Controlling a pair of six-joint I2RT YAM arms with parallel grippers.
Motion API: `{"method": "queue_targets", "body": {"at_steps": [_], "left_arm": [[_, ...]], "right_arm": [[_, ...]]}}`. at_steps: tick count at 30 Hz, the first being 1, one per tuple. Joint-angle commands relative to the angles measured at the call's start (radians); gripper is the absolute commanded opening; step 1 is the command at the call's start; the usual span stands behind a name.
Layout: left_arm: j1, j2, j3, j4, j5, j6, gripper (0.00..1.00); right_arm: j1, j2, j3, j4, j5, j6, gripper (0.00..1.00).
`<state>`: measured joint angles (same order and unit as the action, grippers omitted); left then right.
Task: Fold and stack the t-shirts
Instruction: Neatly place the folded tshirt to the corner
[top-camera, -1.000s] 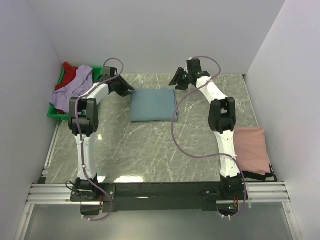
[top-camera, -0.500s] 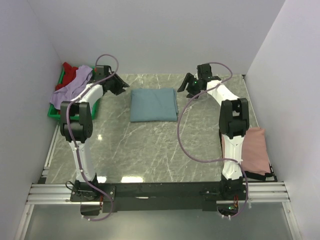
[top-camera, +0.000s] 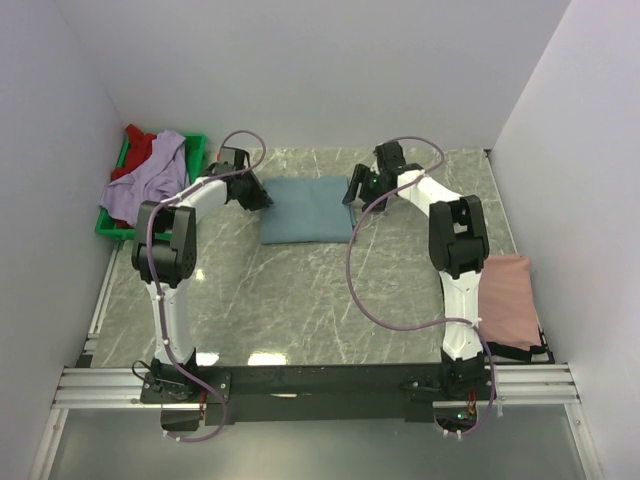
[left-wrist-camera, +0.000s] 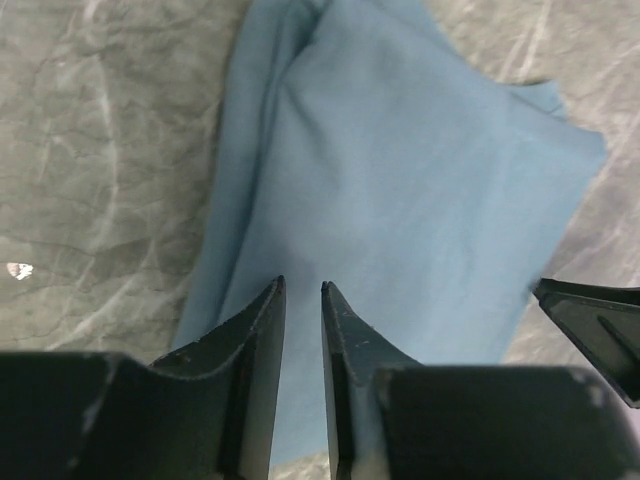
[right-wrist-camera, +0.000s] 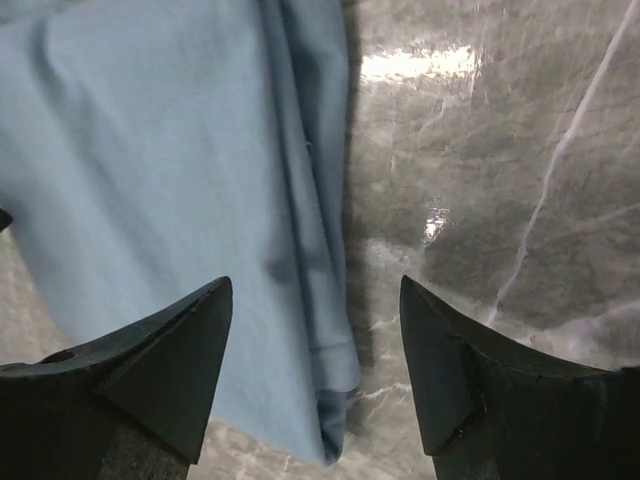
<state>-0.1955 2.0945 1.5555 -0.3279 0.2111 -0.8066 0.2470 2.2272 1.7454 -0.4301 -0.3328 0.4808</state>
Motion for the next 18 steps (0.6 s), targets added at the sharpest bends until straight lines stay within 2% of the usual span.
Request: {"method": "queue_targets", "body": {"at_steps": [1,6,11,15,18], "left_arm": [[-0.007,0.013,-0.006,-0.003,-0.013,0.023,0.26],[-0.007,0.025,-0.003,-0.003,-0.01,0.018,0.24],[-0.007,0.039,0.017,-0.008,-0.012,0.017,0.24],[-0.007,0.048,0.041,-0.023,-0.009,0.017,0.23],[-0.007,0.056,0.064,-0.039,-0.015,0.021,0.23]], "right_arm": [[0.021,0.031,0.029,0.016,0.024,-0.022,0.74],[0.049,0.077,0.062,0.008,0.037,-0.015,0.74],[0.066,0.101,0.075,0.02,0.034,0.018,0.69],[0.077,0.13,0.106,0.014,0.047,0.044,0.56],[0.09,0.163,0.155,-0.004,0.054,0.053,0.51]]}}
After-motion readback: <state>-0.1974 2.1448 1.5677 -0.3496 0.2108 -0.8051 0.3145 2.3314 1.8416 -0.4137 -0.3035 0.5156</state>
